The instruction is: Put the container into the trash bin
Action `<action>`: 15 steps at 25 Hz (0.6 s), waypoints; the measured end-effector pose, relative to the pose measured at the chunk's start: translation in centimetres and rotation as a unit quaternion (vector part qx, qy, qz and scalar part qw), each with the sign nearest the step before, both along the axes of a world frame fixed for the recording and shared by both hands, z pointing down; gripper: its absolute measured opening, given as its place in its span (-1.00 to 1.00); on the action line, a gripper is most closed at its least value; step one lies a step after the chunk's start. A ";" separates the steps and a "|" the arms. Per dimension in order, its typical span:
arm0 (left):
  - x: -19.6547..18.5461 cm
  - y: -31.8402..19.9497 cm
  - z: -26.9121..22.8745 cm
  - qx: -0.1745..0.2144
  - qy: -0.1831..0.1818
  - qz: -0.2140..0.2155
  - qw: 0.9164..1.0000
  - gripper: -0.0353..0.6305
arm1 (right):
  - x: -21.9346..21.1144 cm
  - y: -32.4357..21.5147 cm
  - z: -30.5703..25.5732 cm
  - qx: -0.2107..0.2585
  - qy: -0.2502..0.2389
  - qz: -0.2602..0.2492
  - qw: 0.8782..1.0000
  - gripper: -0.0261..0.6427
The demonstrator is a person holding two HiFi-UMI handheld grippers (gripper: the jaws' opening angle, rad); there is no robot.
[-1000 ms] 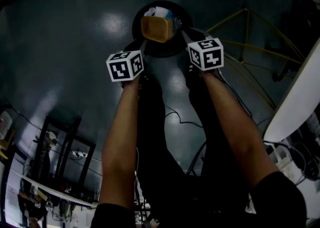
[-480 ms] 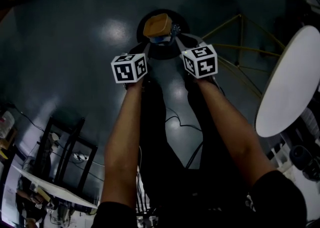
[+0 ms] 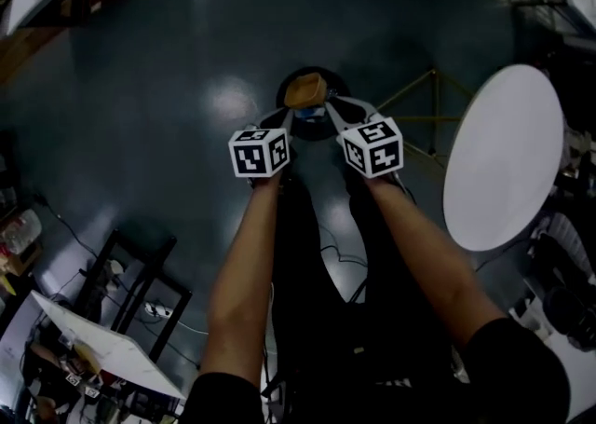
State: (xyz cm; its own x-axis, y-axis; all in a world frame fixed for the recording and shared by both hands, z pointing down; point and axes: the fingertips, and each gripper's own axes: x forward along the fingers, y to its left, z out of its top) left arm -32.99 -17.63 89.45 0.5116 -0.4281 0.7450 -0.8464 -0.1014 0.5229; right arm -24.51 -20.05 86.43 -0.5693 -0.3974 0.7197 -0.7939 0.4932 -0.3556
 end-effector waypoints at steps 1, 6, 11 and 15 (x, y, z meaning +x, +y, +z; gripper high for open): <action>0.1 -0.2 -1.3 0.003 0.002 0.002 1.000 -0.88 | 0.0 -0.1 -1.3 0.004 0.000 -0.001 1.000 -0.76; 0.6 -1.7 -8.8 0.032 0.025 0.003 0.999 -0.88 | -0.1 -1.1 -8.5 0.028 -0.011 0.004 1.000 -0.76; 1.5 -4.1 -17.3 0.079 0.039 0.031 0.996 -0.88 | -0.4 -3.0 -17.0 0.074 -0.033 0.005 0.997 -0.76; 1.2 -6.8 -24.5 0.128 0.046 0.039 0.990 -0.88 | -0.3 -4.9 -23.4 0.107 -0.054 0.008 0.993 -0.76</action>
State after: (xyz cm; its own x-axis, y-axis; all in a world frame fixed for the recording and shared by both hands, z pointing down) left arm -31.81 -24.42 64.94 0.6120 -0.5529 0.5655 -0.7801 -0.3045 0.5466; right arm -24.86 -24.94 63.05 -0.6316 -0.5439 0.5525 -0.7646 0.5548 -0.3279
